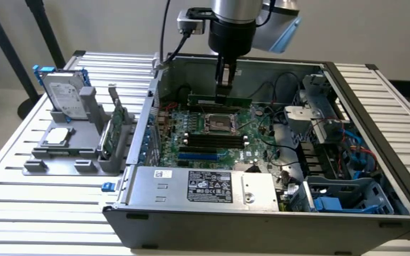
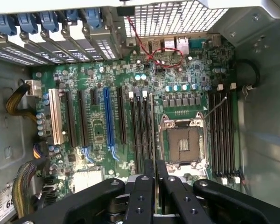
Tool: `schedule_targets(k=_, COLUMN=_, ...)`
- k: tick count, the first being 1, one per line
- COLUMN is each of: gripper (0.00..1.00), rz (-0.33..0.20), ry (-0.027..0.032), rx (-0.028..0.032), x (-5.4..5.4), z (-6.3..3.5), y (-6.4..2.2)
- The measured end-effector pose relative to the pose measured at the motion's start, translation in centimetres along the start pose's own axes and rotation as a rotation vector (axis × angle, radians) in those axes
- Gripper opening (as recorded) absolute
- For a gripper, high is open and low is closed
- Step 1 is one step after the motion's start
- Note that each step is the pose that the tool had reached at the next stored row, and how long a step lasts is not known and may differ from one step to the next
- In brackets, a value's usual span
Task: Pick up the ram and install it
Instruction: 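Pick up the ram and move it above insertion slot, then insert the ram into the slot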
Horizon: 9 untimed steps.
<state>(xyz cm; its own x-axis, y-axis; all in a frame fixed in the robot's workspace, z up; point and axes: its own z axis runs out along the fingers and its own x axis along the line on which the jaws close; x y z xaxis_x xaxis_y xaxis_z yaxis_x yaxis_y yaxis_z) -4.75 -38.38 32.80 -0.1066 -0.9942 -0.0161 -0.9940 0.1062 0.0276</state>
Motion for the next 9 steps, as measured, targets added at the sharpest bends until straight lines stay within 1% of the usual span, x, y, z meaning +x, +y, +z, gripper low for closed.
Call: schedule_targets(k=9, gripper=0.14, rz=0.000, ry=-0.0001, rx=-0.0004, x=0.03, z=0.02, y=-0.02)
